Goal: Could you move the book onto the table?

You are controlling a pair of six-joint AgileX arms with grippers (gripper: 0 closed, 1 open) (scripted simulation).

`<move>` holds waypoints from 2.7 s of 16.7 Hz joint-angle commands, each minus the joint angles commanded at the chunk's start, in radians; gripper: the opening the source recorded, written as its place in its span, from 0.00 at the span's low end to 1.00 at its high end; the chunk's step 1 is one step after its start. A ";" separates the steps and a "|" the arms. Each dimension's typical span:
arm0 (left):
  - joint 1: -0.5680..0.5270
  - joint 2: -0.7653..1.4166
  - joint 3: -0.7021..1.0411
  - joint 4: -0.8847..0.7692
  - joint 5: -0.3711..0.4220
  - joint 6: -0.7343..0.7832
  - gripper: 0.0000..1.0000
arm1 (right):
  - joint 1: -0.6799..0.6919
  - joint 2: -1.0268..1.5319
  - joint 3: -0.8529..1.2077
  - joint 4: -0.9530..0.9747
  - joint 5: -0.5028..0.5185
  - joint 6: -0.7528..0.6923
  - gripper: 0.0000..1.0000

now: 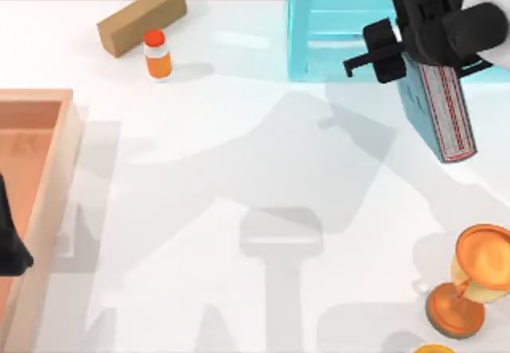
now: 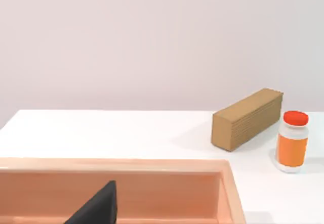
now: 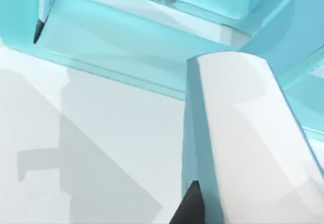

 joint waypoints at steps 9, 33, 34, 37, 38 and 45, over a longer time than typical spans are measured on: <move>0.000 0.000 0.000 0.000 0.000 0.000 1.00 | 0.642 0.545 0.461 -0.231 0.664 -0.319 0.00; 0.000 0.000 0.000 0.000 0.000 0.000 1.00 | 0.808 0.671 0.616 -0.271 0.850 -0.375 0.00; 0.000 0.000 0.000 0.000 0.000 0.000 1.00 | 0.809 0.676 0.605 -0.255 0.851 -0.374 0.00; 0.000 0.000 0.000 0.000 0.000 0.000 1.00 | 0.809 0.679 0.598 -0.244 0.851 -0.374 0.00; 0.000 0.000 0.000 0.000 0.000 0.000 1.00 | 0.809 0.679 0.598 -0.244 0.851 -0.374 0.00; 0.000 0.000 0.000 0.000 0.000 0.000 1.00 | 0.809 0.679 0.598 -0.244 0.851 -0.374 0.53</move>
